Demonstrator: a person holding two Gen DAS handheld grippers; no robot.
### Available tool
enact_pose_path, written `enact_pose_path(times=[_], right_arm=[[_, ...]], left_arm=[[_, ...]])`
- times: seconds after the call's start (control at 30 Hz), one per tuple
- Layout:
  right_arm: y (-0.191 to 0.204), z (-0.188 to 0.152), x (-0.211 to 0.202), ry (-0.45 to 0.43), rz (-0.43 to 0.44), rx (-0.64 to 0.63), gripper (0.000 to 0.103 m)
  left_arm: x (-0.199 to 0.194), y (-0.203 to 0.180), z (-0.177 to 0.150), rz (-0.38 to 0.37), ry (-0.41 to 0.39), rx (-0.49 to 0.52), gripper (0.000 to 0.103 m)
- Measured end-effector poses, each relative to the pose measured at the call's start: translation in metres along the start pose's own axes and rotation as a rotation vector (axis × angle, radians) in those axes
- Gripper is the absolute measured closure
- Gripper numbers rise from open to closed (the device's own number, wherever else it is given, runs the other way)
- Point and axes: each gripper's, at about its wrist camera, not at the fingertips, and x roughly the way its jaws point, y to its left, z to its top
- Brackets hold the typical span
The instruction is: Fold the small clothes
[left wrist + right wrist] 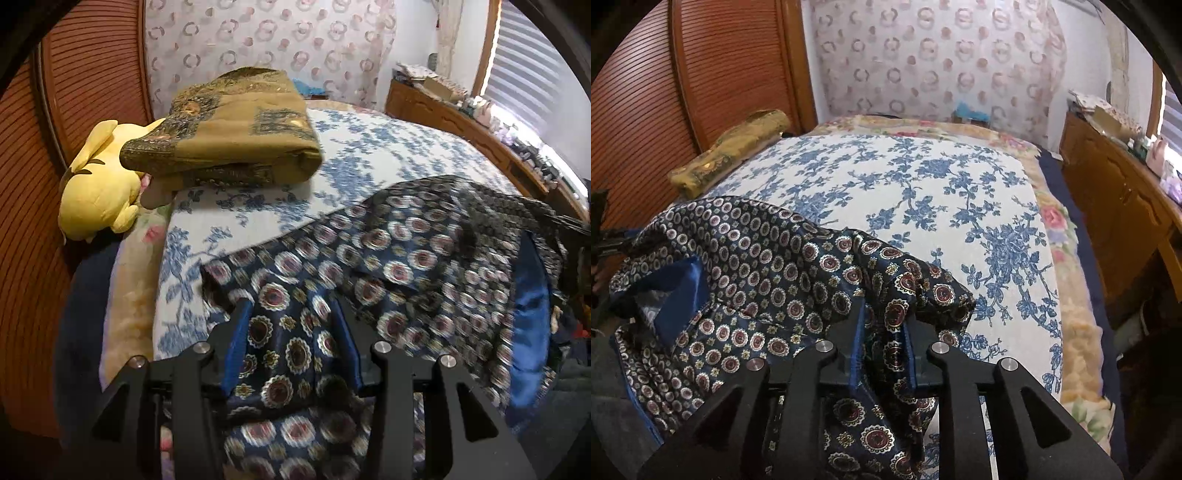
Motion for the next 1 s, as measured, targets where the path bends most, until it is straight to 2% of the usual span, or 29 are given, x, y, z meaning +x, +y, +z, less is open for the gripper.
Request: enact_pose_path(times=[0.07,0.2,0.3,0.47,0.57,0.6,0.77,0.9,1.0], right_arm=[[-0.001,0.0,0.0,-0.003,-0.002,0.002,0.087],[-0.003,0.0,0.0,-0.006,-0.006,0.004,0.087],[-0.003,0.001,-0.002,-0.013,-0.01,0.005,0.086],[-0.003,0.005,-0.009,-0.034,-0.021,0.008,0.072],[-0.004,0.009,-0.012,-0.045,-0.028,0.005,0.059],[-0.005,0.01,-0.011,-0.044,-0.031,0.006,0.058],[-0.01,0.012,0.003,-0.016,-0.022,0.024,0.052],[-0.015,0.011,0.017,0.004,-0.028,0.04,0.049],[-0.018,0.011,0.023,0.015,-0.031,0.051,0.046]], left_arm=[[-0.006,-0.004,-0.006,-0.03,0.015,0.008,0.061],[-0.013,-0.007,-0.016,-0.024,0.044,0.017,0.06],[-0.022,-0.003,-0.015,-0.036,0.035,-0.005,0.06],[-0.047,0.004,0.002,-0.006,-0.052,-0.011,0.06],[-0.056,0.011,0.015,0.017,-0.099,-0.02,0.06],[-0.056,0.013,0.019,0.019,-0.109,-0.028,0.06],[-0.031,0.034,0.037,0.02,-0.097,-0.073,0.058],[0.004,0.048,0.041,0.016,-0.034,-0.112,0.058],[0.021,0.046,0.035,0.016,0.01,-0.1,0.058]])
